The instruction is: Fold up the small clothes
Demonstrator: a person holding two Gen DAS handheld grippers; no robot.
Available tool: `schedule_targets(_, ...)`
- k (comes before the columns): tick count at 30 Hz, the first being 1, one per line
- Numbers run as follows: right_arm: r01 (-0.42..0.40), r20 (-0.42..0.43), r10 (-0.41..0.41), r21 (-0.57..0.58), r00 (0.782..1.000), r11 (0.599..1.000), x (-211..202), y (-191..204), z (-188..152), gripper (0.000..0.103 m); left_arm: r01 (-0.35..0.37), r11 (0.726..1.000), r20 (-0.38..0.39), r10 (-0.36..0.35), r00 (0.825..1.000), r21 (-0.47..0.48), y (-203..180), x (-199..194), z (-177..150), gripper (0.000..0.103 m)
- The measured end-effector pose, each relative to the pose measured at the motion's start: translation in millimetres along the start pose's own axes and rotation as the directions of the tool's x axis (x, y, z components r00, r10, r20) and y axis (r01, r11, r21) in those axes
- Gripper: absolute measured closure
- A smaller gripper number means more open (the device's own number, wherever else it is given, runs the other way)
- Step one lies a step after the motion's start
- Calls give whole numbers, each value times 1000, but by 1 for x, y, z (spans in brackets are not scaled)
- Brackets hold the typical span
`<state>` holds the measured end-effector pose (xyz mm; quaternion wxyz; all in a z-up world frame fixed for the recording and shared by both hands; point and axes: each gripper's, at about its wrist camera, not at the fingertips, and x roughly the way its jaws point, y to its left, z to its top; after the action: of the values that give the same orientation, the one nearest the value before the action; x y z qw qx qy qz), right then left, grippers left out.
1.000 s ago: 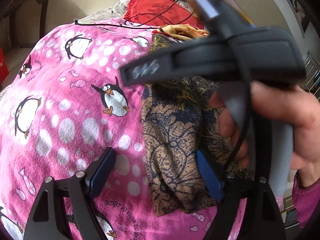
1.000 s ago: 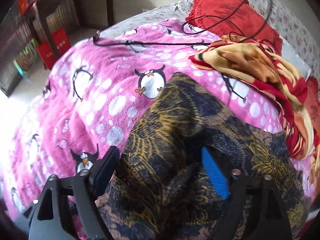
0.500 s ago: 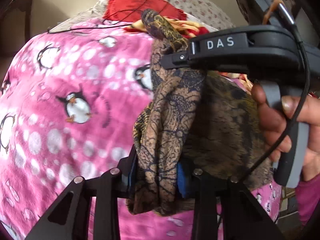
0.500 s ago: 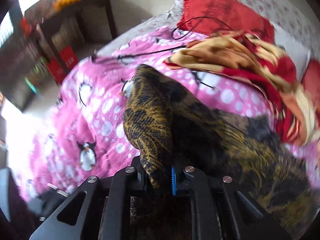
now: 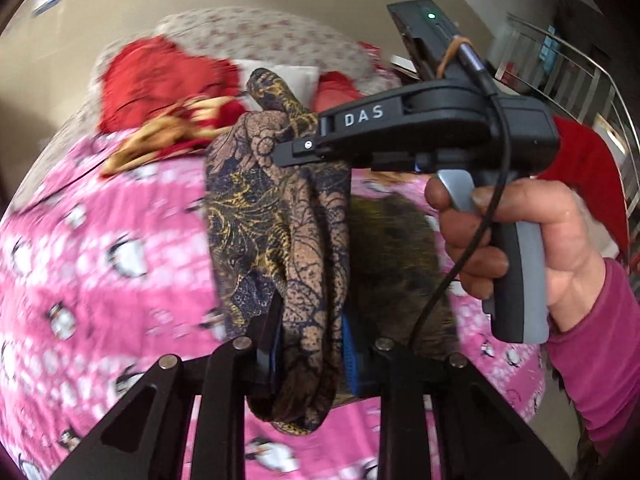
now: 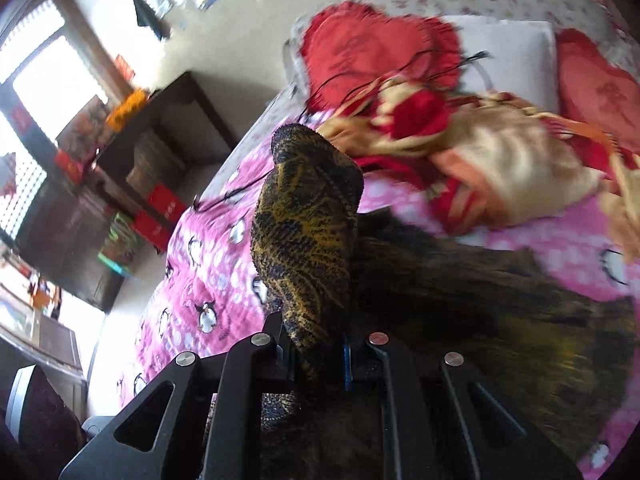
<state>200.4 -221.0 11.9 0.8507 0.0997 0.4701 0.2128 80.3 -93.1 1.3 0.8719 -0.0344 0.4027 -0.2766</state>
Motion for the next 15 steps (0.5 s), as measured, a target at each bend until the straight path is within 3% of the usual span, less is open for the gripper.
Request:
schedule_targets(6, 73, 35, -76, 79, 996, 994, -52, -67, -18, 95, 68, 992, -61, -62, 996, 109, -80, 45, 7, 78)
schedule_targets(11, 166, -1, -169, 191, 986, 967, -61, -135, -50, 94, 108, 988, -158, -90, 983, 109, -119, 102, -6, 75)
schedule_targets(15, 246, -40, -244, 270, 969, 931, -50, -175, -76, 78, 118, 989, -259, -92, 961, 90, -121, 122, -10, 61)
